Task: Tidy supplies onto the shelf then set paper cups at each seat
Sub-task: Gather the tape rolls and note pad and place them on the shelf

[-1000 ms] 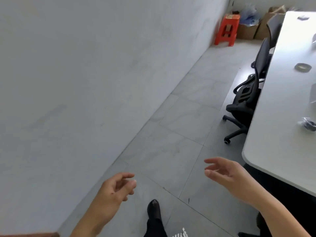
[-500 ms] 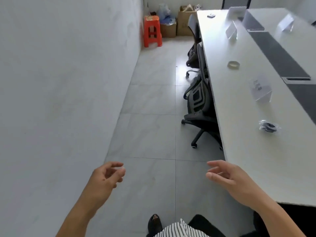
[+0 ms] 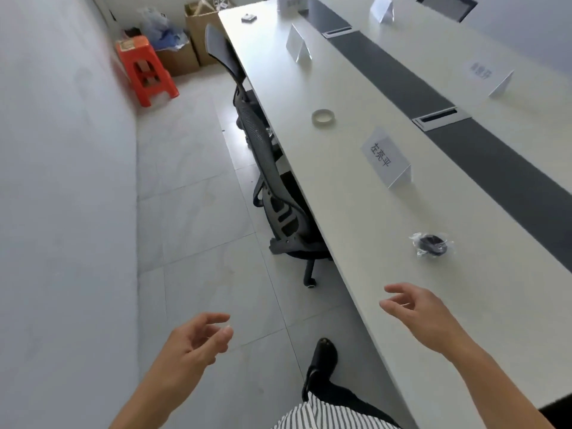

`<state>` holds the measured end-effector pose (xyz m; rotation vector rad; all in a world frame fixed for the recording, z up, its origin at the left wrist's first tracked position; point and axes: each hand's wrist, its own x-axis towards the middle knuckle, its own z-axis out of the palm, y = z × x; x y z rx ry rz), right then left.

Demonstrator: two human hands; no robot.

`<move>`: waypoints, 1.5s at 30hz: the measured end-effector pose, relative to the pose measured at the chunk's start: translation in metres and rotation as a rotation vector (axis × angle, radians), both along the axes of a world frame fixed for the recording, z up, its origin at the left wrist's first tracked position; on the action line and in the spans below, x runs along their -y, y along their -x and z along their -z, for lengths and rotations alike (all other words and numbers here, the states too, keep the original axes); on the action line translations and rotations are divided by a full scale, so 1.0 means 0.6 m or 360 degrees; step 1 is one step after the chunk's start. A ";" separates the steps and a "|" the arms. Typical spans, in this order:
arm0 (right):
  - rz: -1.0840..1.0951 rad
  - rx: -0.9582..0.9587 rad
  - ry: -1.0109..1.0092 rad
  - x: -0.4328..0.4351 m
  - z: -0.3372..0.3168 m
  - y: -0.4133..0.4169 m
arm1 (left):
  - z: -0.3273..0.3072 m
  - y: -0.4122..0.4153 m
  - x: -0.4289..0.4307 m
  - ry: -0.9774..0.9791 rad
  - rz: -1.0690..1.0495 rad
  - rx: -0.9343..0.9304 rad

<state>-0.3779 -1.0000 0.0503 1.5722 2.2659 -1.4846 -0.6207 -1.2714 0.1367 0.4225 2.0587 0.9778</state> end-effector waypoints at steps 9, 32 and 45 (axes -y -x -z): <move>0.0485 0.0612 -0.0735 -0.245 0.126 0.069 | -0.001 0.111 -0.152 0.0160 0.0214 0.0081; 0.0733 -0.0964 0.0766 -0.180 -0.069 0.332 | -0.006 0.229 -0.253 -0.0076 0.0257 -0.0074; -0.0160 -0.0840 0.0990 0.076 -0.138 0.657 | -0.018 0.400 -0.137 -0.0486 -0.0458 -0.0077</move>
